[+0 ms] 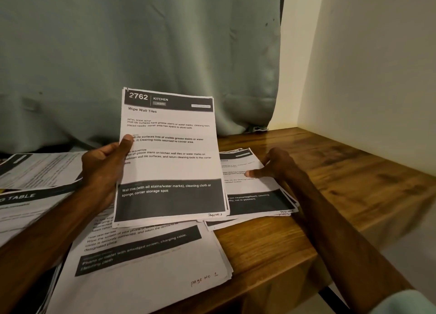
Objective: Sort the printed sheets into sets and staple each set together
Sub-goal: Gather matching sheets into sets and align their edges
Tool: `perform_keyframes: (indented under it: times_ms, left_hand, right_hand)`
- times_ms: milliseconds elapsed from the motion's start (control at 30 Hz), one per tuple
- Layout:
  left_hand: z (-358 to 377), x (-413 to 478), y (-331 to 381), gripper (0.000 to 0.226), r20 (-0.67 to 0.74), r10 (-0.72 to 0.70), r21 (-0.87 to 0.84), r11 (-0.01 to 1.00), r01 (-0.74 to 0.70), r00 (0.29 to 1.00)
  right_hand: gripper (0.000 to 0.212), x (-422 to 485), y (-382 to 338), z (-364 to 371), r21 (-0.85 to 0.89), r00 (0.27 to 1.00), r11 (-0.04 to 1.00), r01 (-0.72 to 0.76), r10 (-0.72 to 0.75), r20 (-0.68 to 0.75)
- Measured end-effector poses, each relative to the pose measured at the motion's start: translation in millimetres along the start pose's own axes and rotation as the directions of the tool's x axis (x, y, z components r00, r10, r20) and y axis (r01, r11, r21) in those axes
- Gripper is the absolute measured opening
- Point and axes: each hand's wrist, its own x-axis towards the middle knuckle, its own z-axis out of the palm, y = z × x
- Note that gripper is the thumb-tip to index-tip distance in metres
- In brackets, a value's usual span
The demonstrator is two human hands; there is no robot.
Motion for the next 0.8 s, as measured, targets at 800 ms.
perform_keyframes:
  times_ms: [800]
  left_hand:
    - [-4, -1, 2, 0.038, 0.048, 0.004, -0.003, 1.000, -0.004, 0.999]
  right_hand:
    - [0.028, -31, -28, -20, 0.358, 0.912, 0.869, 0.340, -0.212, -0.352]
